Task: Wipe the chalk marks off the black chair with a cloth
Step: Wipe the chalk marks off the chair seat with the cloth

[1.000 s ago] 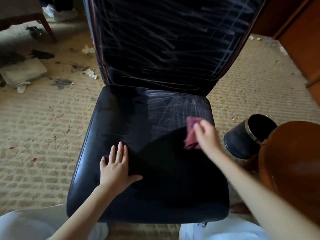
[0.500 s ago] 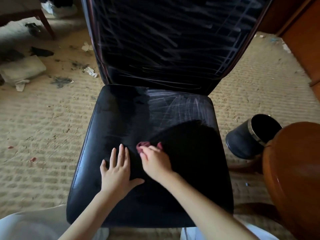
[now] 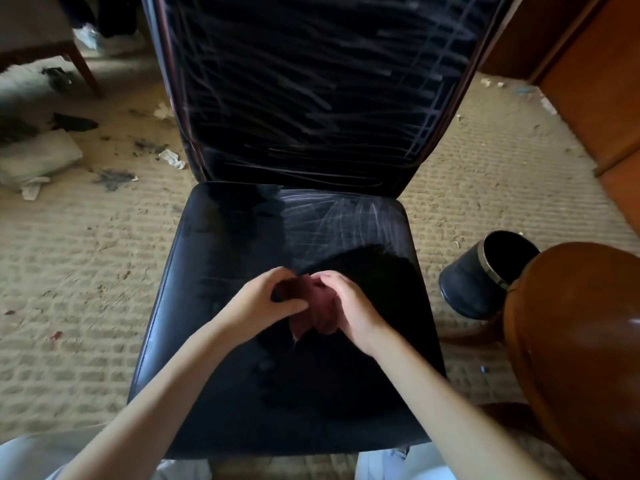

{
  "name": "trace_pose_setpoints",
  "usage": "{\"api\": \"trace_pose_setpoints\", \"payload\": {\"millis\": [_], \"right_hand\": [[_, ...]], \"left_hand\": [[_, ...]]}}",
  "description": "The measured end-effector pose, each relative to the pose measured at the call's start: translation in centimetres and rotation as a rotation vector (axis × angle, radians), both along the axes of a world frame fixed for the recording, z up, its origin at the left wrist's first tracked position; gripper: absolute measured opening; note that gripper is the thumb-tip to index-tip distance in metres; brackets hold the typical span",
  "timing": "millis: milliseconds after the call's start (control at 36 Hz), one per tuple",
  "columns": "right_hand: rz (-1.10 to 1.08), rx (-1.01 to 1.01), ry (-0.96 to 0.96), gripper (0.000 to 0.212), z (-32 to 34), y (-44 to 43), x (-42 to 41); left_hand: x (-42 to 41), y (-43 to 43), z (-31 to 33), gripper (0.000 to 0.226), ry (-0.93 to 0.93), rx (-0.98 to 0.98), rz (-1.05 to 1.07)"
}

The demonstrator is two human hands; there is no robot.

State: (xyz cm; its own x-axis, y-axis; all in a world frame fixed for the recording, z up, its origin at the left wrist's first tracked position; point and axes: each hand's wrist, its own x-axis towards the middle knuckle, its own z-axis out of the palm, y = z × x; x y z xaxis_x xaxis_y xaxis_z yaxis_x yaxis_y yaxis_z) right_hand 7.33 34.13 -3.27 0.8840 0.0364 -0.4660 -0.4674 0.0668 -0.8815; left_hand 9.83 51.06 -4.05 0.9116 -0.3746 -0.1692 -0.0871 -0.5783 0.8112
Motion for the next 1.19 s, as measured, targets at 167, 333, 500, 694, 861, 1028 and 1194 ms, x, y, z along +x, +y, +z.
{"api": "trace_pose_setpoints", "payload": {"millis": [167, 333, 500, 694, 861, 1028, 1194], "right_hand": [[0.073, 0.046, -0.005, 0.024, 2.6, -2.8, -1.2], [-0.033, -0.203, -0.182, 0.015, 3.6, -3.8, -1.2], [-0.165, -0.172, -0.263, 0.014, 5.2, -4.1, -1.4], [-0.118, -0.387, -0.539, 0.018, 8.8, -3.6, -1.5], [-0.059, 0.095, -0.371, 0.018, 10.9, -2.0, -1.7], [-0.028, -0.229, -0.358, 0.017, 10.4, -2.6, -1.7], [0.031, -0.763, -0.741, 0.042, 6.5, -3.4, -2.2]], "left_hand": [[0.1, -1.3, 1.7, 0.033, 0.085, -0.180, 0.129], [-1.2, -1.7, 3.7, 0.013, 0.350, -0.467, 0.121], [-1.1, -1.4, 4.7, 0.024, 0.228, -0.407, 0.173], [-0.9, -1.4, 6.4, 0.016, 0.007, -0.305, 0.379], [-2.9, -4.3, 8.6, 0.064, 0.581, -0.589, 0.097], [-3.6, -4.8, 8.3, 0.045, 0.774, -0.914, 0.055], [-2.8, -3.6, 6.4, 0.028, 0.740, -0.897, 0.151]]}}
